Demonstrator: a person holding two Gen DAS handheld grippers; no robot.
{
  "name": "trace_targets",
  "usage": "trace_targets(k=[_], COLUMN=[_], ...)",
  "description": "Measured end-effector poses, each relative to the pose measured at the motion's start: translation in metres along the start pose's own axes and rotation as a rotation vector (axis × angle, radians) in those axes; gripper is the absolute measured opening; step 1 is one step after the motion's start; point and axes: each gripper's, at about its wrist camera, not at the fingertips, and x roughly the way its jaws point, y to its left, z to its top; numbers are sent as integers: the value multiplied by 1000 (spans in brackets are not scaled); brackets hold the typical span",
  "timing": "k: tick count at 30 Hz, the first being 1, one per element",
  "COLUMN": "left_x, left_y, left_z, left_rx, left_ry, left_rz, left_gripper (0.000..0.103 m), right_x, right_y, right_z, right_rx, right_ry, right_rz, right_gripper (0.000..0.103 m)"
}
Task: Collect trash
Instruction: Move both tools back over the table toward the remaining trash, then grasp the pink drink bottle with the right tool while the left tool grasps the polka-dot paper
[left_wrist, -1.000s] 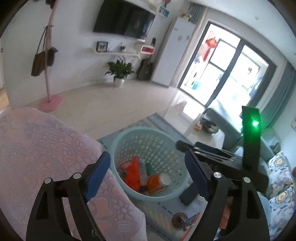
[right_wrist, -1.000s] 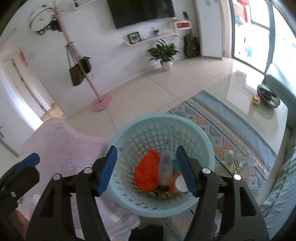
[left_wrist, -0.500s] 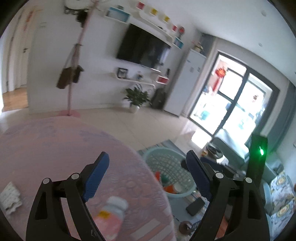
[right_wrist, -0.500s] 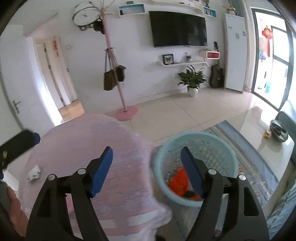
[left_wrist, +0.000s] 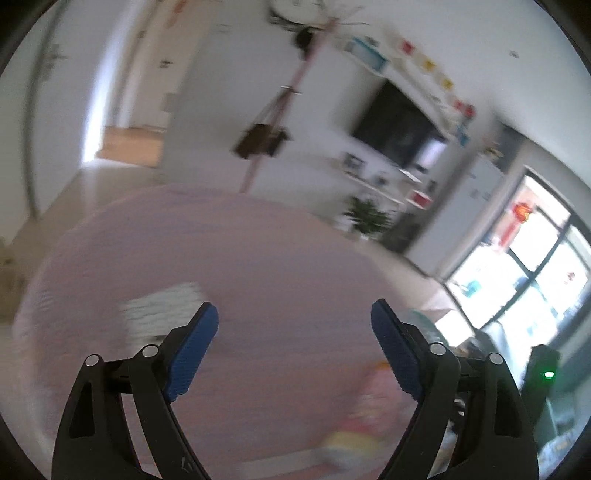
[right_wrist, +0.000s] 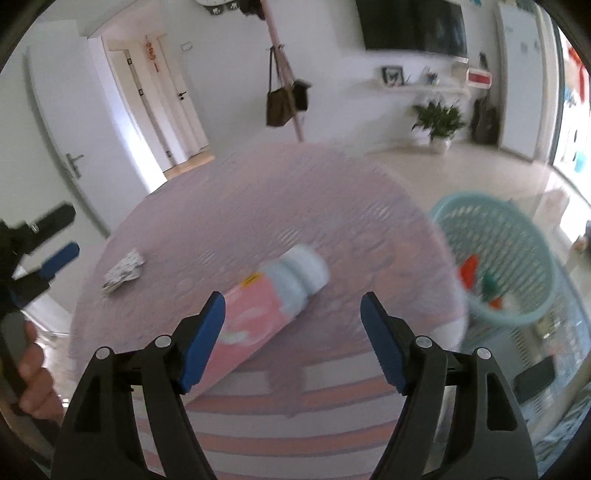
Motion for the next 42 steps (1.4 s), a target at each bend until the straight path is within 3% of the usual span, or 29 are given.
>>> trace_targets(k=[1, 3, 9, 14, 15, 19, 22, 30, 36, 39, 42], left_x=[-2, -5, 10, 29, 31, 36, 34, 29, 51, 73, 73], left_y=[9, 31, 76, 93, 95, 96, 101, 78, 83, 95, 92], left_z=[1, 4, 23, 29, 28, 16, 11, 5, 23, 29, 26], left_rx=[-7, -32, -51, -76, -81, -94, -118, 3, 1, 15, 51], left_ry=[-1, 4, 65, 127, 136, 161, 169, 113, 134, 221, 231], left_rz=[21, 57, 145, 132, 123, 126, 122, 132, 216, 251, 246], left_gripper=[82, 82, 82, 82, 82, 82, 82, 83, 83, 84, 83], right_x=[2, 8, 34, 58, 59, 59, 55, 54, 54, 56, 61], right_y=[2, 6, 25, 38, 39, 55, 63, 53, 53, 49, 50], right_z=[-2, -5, -7, -2, -2, 2, 3, 5, 5, 7, 5], right_rx=[13, 46, 101, 100, 88, -81, -198, -277, -282, -261, -275], right_ry=[8, 30, 107, 161, 161, 152, 128, 129, 124, 136, 164], right_rz=[8, 37, 69, 45, 37, 37, -18, 13, 23, 47, 50], right_gripper=[84, 90, 90, 90, 89, 58, 47, 46, 47, 47, 47])
